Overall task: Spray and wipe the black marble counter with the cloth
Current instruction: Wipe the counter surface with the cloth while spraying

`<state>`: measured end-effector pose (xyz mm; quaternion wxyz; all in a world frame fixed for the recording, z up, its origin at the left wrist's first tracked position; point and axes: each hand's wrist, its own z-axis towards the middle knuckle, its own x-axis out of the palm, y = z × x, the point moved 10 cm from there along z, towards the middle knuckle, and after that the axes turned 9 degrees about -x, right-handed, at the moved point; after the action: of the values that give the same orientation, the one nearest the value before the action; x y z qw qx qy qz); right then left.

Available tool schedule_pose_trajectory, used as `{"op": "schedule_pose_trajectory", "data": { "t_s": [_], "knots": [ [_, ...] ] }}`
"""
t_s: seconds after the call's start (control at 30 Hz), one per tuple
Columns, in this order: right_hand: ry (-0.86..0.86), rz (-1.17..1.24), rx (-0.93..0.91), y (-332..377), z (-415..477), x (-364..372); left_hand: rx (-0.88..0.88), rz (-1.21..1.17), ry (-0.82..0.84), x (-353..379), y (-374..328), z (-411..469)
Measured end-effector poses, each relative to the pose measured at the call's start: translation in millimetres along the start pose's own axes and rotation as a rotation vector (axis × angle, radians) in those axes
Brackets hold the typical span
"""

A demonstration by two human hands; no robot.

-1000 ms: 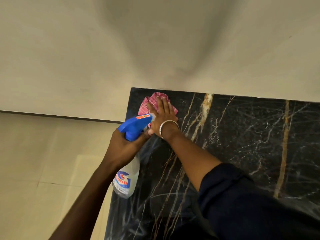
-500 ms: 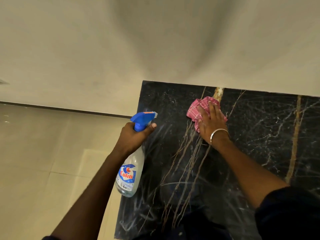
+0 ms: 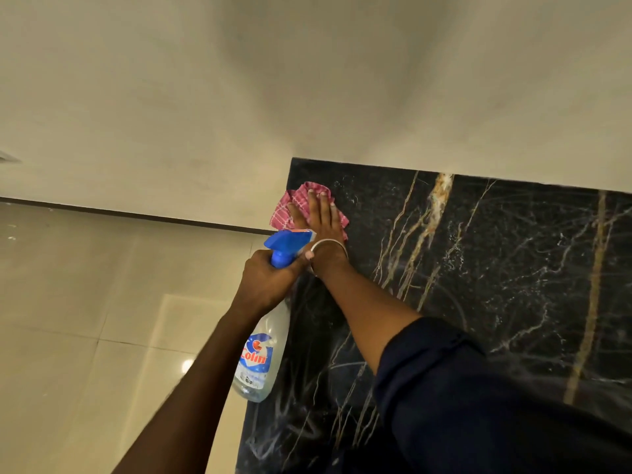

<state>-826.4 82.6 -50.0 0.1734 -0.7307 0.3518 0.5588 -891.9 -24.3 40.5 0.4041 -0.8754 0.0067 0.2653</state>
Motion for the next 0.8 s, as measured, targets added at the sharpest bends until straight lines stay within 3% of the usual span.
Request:
{"op": "schedule_pose_trajectory", "data": {
  "t_s": [0.17, 0.5, 0.6, 0.8],
  "knots": [
    [-0.014, 0.089, -0.058, -14, -14, 2, -0.004, 0.004, 0.003, 1, -2, -3],
    [-0.229, 0.093, 0.317, -153, -139, 21, -0.01, -0.007, 0.067, 17, -1, -16],
    [-0.202, 0.094, 0.403, -138, -128, 23, -0.006, -0.009, 0.058, 18, 6, -18],
    [-0.133, 0.086, 0.145, -28, -53, 13, -0.058, -0.026, 0.012, 7, 24, -16]
  ]
}}
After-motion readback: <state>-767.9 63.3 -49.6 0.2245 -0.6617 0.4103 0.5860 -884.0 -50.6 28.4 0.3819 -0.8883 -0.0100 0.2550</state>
